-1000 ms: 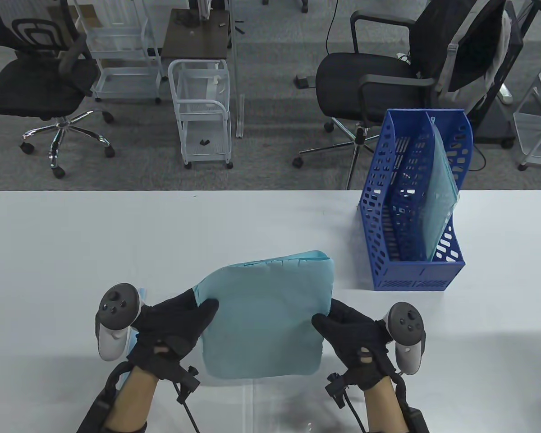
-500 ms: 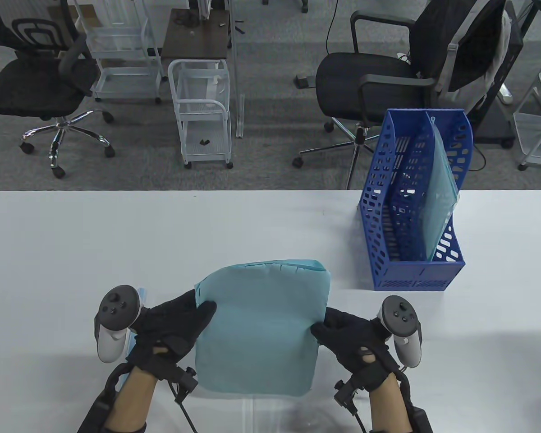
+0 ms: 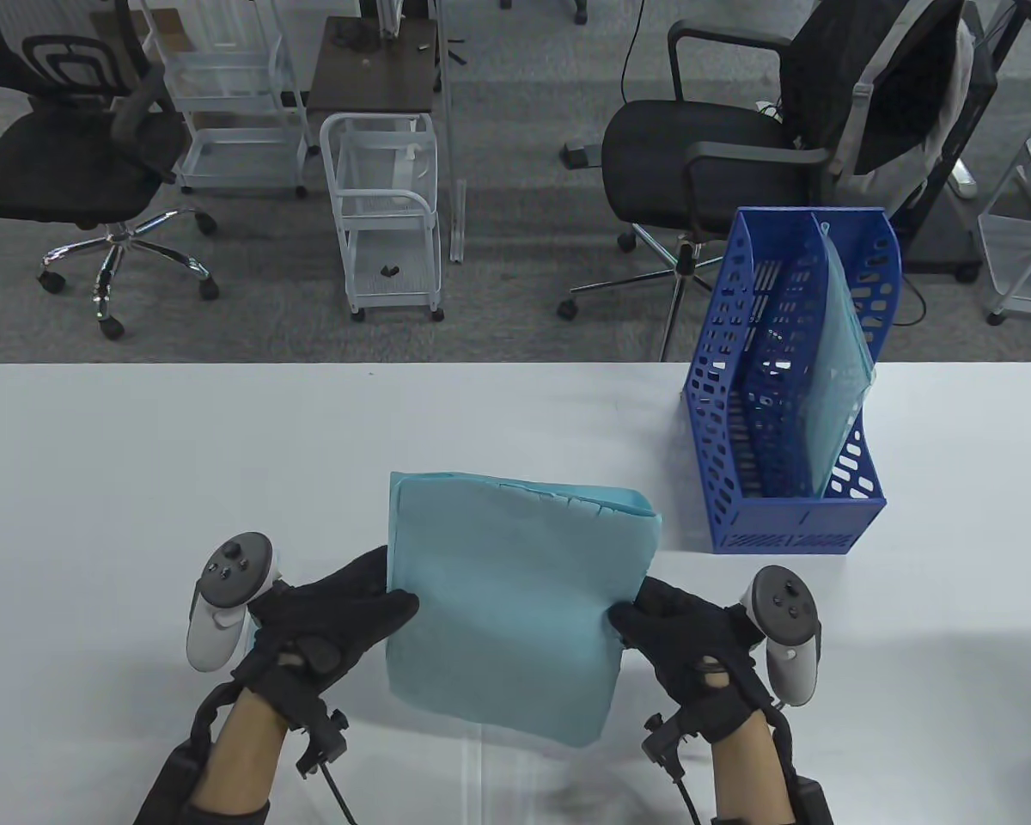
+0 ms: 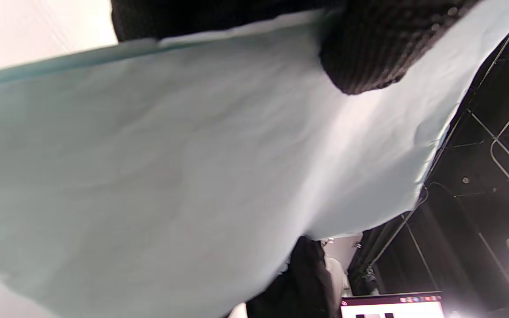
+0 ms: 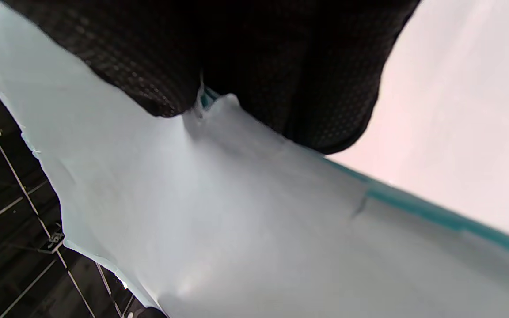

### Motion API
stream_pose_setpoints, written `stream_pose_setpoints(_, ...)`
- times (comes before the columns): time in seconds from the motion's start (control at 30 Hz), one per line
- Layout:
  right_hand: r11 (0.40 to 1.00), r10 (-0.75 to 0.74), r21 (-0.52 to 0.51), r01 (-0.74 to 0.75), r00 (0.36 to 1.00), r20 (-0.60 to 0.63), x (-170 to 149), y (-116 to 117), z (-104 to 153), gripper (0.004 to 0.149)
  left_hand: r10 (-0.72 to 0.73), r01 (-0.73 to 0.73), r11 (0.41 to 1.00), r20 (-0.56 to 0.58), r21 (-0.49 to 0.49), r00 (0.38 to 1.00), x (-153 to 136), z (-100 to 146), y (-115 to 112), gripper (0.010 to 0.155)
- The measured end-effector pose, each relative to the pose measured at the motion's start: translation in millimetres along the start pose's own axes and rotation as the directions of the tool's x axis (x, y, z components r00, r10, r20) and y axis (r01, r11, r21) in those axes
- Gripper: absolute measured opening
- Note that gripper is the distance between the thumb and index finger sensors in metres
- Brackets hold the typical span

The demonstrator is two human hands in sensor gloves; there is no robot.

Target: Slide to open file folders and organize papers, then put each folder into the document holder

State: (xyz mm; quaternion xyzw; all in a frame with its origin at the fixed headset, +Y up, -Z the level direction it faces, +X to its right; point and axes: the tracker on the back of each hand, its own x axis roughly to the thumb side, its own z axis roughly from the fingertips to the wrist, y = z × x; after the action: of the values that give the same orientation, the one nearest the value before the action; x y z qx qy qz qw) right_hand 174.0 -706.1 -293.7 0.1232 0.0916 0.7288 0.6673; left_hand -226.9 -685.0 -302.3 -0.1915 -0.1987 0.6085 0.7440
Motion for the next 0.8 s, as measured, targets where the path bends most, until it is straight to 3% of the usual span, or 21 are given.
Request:
stream_pose_setpoints(0.1, 0.997, 0.066, -0.035, -0.067, 0.998, -0.021, 0.8, -1.4, 0.9, 0.043, 0.0, 0.001, 0.999, -0.01, 0.053, 1.0, -3.4, -3.7, -7.3, 0.055)
stream_pose_setpoints(0.23, 0.99, 0.114, -0.075, -0.118, 0.992, -0.053, 1.8, -6.9, 3.8, 0.043, 0.006, -0.006, 1.0, -0.048, 0.005, 0.999, -12.2, -8.5, -16.1, 0.051)
stream_pose_setpoints(0.47, 0.987, 0.087, -0.117, -0.111, 0.977, -0.194, -3.6, -18.1, 9.8, 0.042, 0.187, -0.196, 0.979, -0.13, -0.055, 0.974, -30.6, -16.7, -36.6, 0.049)
stream_pose_setpoints(0.57, 0.992, 0.062, -0.09, -0.086, 0.968, -0.241, -12.8, -22.4, 14.9, 0.042, 0.301, -0.323, 0.938, -0.165, -0.123, 0.939, -39.4, -19.7, -44.1, 0.051)
stream_pose_setpoints(0.63, 0.994, 0.038, -0.088, -0.062, 0.967, -0.252, -16.7, -24.0, 15.4, 0.042, 0.335, -0.355, 0.93, -0.179, -0.096, 0.925, -41.4, -19.4, -45.3, 0.052)
stream_pose_setpoints(0.8, 0.979, 0.119, -0.116, -0.165, 0.937, -0.327, -16.6, -25.1, 17.8, 0.042, 0.182, -0.154, 0.981, -0.281, 0.118, 0.942, -42.3, -12.9, -42.8, 0.047)
